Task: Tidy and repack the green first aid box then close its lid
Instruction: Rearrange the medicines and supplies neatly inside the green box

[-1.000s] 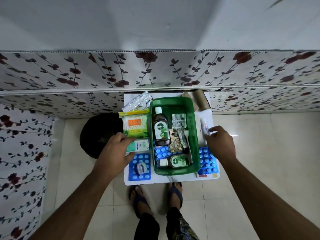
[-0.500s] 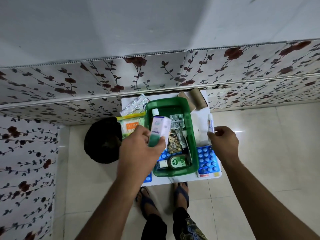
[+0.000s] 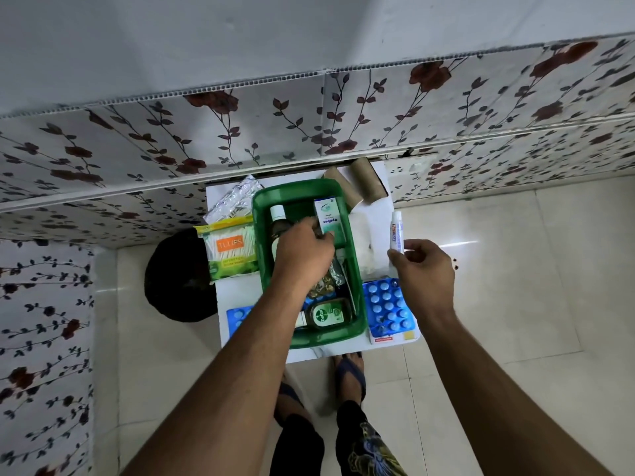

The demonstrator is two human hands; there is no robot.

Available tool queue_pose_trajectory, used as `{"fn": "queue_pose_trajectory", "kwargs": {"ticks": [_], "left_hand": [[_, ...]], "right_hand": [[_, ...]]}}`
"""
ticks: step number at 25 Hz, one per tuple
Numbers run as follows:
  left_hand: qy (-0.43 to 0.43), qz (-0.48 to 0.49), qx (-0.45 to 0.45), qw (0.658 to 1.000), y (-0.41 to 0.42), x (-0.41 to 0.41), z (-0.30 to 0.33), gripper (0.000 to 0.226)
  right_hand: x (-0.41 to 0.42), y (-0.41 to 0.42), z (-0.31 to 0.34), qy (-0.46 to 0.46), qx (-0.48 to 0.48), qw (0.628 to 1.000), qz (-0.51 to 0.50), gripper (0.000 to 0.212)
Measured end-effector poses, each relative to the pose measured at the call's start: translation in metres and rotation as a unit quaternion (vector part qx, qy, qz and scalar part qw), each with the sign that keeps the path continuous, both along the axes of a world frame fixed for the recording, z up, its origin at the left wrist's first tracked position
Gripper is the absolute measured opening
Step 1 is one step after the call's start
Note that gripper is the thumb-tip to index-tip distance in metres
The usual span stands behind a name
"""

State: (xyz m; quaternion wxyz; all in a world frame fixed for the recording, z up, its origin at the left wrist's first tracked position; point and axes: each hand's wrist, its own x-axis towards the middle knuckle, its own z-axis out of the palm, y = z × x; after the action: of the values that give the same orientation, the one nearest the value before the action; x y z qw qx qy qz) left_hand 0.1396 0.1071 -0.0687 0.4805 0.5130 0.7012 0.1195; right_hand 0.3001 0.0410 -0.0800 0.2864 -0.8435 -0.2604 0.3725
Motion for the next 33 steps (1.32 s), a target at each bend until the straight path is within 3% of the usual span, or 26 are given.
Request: {"fn": "queue_pose_trajectory", "kwargs": {"ticks": [5,8,12,18,23,25,28,30,33], "left_hand": [[0.0,-0.044,0.021,0.999,-0.003,-0.017,0.027,0.038],[-0.019,0.007,0.077,0.997,-0.007,-0.058,0.052,0.027],[-0.003,0.107,0.088,0.99,-0.018,-0.114,0.051,0.015],[0.012,0.107,0.072,0.992,-0.036,-0.157,0.019,0.015],[0.008,0.086,0.071,0.994,-0.049,-0.169,0.007,0.015],[0.021,0.067,0.071,0.995,-0.057,-0.173,0.004,0.017],[0.034,0.003,0.043,0.999,-0.077,-0.173,0.004,0.026],[0.055,-0.08,0.031,0.995,-0.092,-0.169,0.001,0.04],[0.119,-0.196,0.018,0.973,-0.109,-0.158,-0.005,0.06]], "right_hand": [[-0.019,0.008,0.041,0.014,0.047,0.999,0.014,0.017],[-0.056,0.015,0.068,0.004,0.058,0.993,0.105,0.015],[-0.109,0.04,0.046,-0.11,0.021,0.969,0.219,0.022],[-0.132,0.051,0.012,-0.258,0.041,0.926,0.273,0.022],[-0.133,0.046,0.021,-0.314,0.008,0.891,0.329,0.021],[-0.119,0.038,0.042,-0.307,0.057,0.908,0.281,0.019],[-0.077,0.027,0.066,-0.244,0.113,0.959,0.094,0.016],[-0.044,0.026,0.049,-0.185,0.023,0.981,0.062,0.021],[-0.024,0.032,0.006,-0.098,-0.121,0.978,0.136,0.042]]}}
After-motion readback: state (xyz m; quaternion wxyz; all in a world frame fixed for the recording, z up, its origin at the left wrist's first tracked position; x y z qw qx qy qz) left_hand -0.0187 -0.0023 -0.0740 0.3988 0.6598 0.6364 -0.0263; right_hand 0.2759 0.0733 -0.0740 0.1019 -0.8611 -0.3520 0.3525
